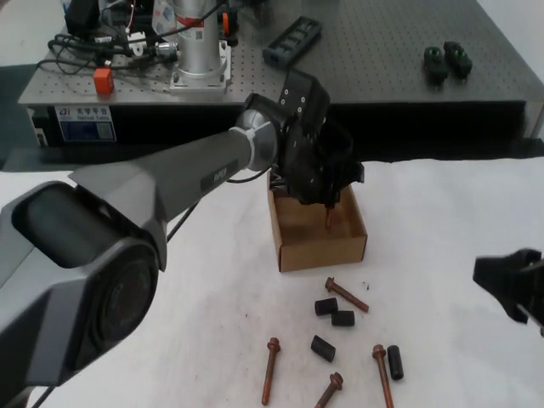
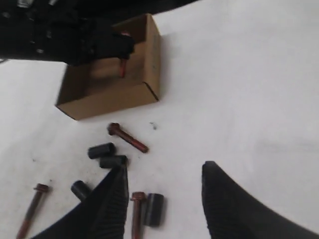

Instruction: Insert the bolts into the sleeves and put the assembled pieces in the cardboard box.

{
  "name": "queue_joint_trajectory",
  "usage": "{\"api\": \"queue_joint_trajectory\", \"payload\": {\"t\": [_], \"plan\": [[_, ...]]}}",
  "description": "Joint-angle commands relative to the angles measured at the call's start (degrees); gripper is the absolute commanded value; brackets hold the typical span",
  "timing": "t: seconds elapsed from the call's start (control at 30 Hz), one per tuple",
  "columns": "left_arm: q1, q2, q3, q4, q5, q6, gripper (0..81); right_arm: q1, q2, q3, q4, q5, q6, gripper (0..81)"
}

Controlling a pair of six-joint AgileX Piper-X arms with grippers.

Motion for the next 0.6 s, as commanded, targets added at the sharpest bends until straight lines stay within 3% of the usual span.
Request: {"api": "queue_joint_trajectory", "payload": {"t": [0.0, 0.37, 0.57], "plan": [[-0.1, -0.6, -1.4, -0.7, 0.2, -0.6, 24.0, 1.3, 4.1, -0.3, 3.9, 2.9, -1.7, 34.7], [0.3, -4.3, -1.4, 4.6, 6.5, 0.3, 24.3, 15.3, 31.1, -8.4, 4.0, 10.4, -2.1, 34.7], [0.5, -12.4, -1.3, 11.6, -0.4, 8.5, 18.9, 18.8, 42.0, -13.6, 4.6, 12.8, -2.5, 34.7]]}}
